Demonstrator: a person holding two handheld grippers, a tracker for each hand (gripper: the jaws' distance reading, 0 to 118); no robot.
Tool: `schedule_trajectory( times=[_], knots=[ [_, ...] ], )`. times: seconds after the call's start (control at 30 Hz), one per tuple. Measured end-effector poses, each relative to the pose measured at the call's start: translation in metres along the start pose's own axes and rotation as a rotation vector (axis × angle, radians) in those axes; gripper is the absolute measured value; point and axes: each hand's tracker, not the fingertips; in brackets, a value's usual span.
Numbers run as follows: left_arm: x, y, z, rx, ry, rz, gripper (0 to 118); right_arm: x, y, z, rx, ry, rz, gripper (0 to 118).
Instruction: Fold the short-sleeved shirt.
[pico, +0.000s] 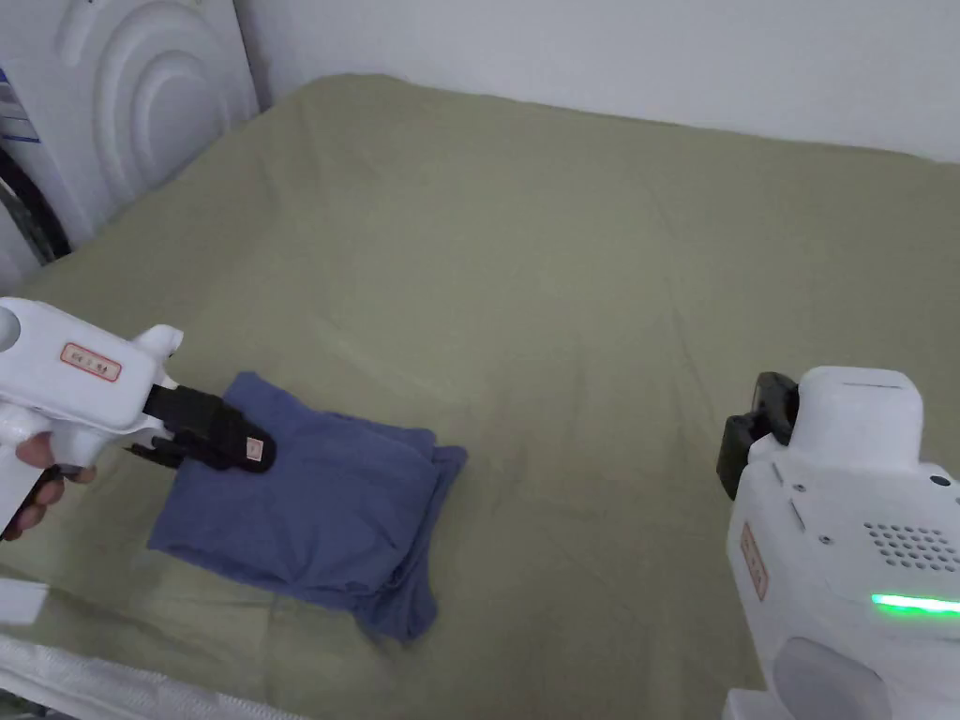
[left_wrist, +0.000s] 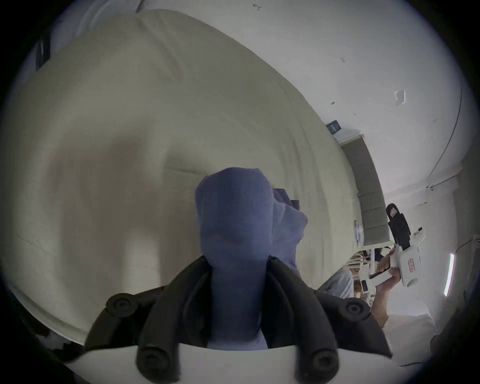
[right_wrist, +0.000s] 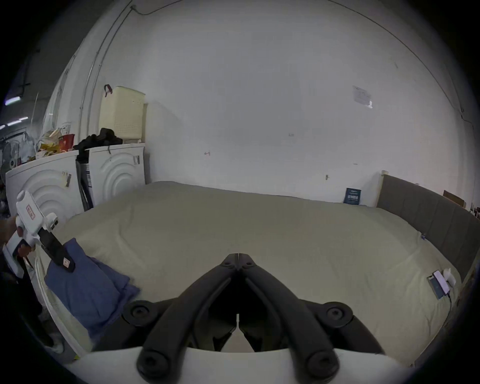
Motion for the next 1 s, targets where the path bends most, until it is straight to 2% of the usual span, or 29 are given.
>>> schedule_trajectory(
  times=[0.27,0.53,0.57,0.6,0.63,0.67,0.7,0.73,0.77,0.83,0.9,0.93,0.97,1.0],
  knots=[
    [-0.042,0.038,0.025,-0.021,0.159,0.019,26,-0.044,-0.008,-0.024,-0.026,0.052,-0.008,0],
    [-0.049,0.047,0.032,-0.036,0.210,0.008,28,-0.060,-0.014,-0.033,-0.046,0.095,0.002,0],
    [-0.049,0.047,0.034,-0.029,0.204,0.004,32,-0.060,-0.014,-0.033,-0.049,0.095,0.000,0],
    [-0.048,0.047,0.036,-0.024,0.204,0.002,45,-0.060,-0.013,-0.034,-0.054,0.095,-0.008,0],
    [-0.046,0.046,0.038,-0.003,0.219,-0.002,84,-0.060,-0.013,-0.035,-0.060,0.097,-0.012,0],
    [-0.046,0.046,0.042,0.035,0.247,-0.009,105,-0.062,-0.012,-0.037,-0.061,0.094,-0.011,0],
    [-0.036,0.041,0.045,0.069,0.292,-0.012,113,-0.062,-0.010,-0.038,-0.064,0.095,-0.005,0],
    [-0.033,0.040,0.048,0.091,0.312,-0.010,113,-0.063,-0.009,-0.038,-0.067,0.099,-0.001,0],
    [-0.027,0.035,0.059,0.154,0.321,-0.025,118,-0.063,-0.006,-0.038,-0.073,0.094,0.002,0],
    [-0.026,0.035,0.069,0.219,0.300,0.003,116,-0.059,-0.002,-0.033,-0.072,0.117,-0.023,0],
    [-0.006,0.025,0.077,0.267,0.275,-0.042,114,-0.054,0.003,-0.025,-0.062,0.118,-0.017,0],
    [0.006,0.020,0.077,0.298,0.280,-0.059,110,-0.050,0.005,-0.019,-0.056,0.120,-0.018,0],
    [0.039,0.008,0.079,0.340,0.251,-0.080,98,-0.044,0.009,-0.014,-0.049,0.127,-0.025,0],
    [0.058,-0.001,0.075,0.387,0.204,-0.094,72,-0.037,0.013,-0.007,-0.048,0.130,-0.032,0]
  ],
)
